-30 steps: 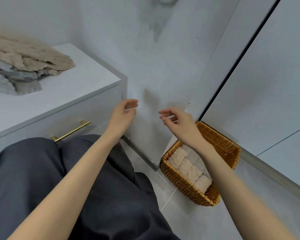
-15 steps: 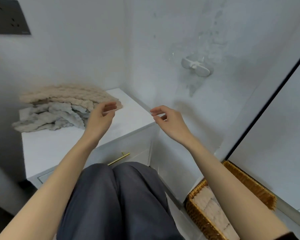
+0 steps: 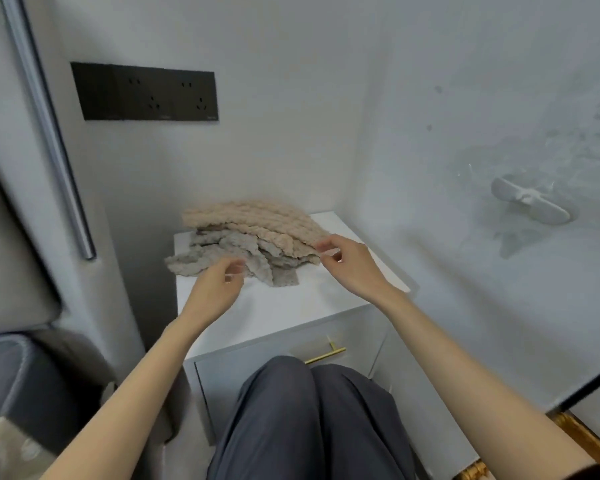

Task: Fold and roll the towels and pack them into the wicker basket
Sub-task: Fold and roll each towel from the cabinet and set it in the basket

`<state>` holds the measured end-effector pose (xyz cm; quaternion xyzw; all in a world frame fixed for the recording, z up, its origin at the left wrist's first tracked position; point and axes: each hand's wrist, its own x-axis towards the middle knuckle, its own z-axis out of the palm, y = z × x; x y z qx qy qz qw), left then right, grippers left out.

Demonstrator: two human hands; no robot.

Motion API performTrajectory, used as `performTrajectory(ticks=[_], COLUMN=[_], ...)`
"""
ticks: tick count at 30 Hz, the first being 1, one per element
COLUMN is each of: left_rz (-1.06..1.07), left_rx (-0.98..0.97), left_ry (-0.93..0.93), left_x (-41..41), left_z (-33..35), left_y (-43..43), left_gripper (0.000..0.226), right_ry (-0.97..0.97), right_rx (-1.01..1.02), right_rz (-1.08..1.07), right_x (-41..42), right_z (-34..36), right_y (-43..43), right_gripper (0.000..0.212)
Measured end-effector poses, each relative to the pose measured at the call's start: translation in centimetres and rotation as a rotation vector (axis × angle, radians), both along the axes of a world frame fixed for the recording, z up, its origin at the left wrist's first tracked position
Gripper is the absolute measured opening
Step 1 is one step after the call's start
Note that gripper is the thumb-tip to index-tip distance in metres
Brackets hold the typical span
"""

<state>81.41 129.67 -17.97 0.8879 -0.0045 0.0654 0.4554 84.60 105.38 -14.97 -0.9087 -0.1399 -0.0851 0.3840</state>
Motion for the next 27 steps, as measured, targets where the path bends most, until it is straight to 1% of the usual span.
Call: performTrajectory(ticks=[4,7,11,15,16,18,20,21,23,25,27], left_rz=[-0.002,-0.027,-0.015,0.010,0.017,0.029,0.038,0.039,0.040,0.042,0.036], left_rx=[0.217,0.362,0.508,0.629,0.642,0.668,0.687,0.696,0.713,0.719,0.720], left_ry=[0.084,0.131,0.073,0.039,0.036,0.023,0.015,0.014,0.011,0.010,0.018], left_x=[0.1,0.3,0.6,1.0,1.1,1.3,1.5,1.6,1.7,1.8,1.9], left_z=[-2.0,-3.3,-4.3,-4.3,-4.3,-4.2,-4.2,-4.2,-4.2,-4.2,-4.0], left_y=[1.6,2.2,2.2,1.9,1.8,1.7,1.7,1.7,1.6,1.5,1.5], left_gripper=[0.037,0.039,0.039,0.036,0.035,0.034,0.032,0.032,0.031,0.031,0.028], right_ry=[-0.001,0.025,0.018,0.116,0.134,0.114,0.032,-0.015,-0.084,-0.112,-0.145], right_rx=[-0.053,-0.098,-0.191,-0.177,-0.162,-0.085,0.020,0.077,0.213,0.354,0.448], right_rz=[0.042,0.035,-0.085,-0.129,-0.137,-0.146,-0.123,-0.107,-0.075,-0.035,0.014], right_x=[2.3,4.0,6.2,7.9,8.2,8.5,8.6,8.4,7.9,7.3,6.8], right_z=[-1.1,-1.8,-2.4,-3.0,-3.1,-3.0,-2.5,-1.9,-0.3,1.7,3.7], right_y=[2.5,4.2,5.7,6.8,7.1,7.6,7.9,7.8,7.7,7.6,7.5], right_gripper=[0.027,0.029,0.029,0.038,0.038,0.027,0.015,0.013,0.017,0.023,0.026])
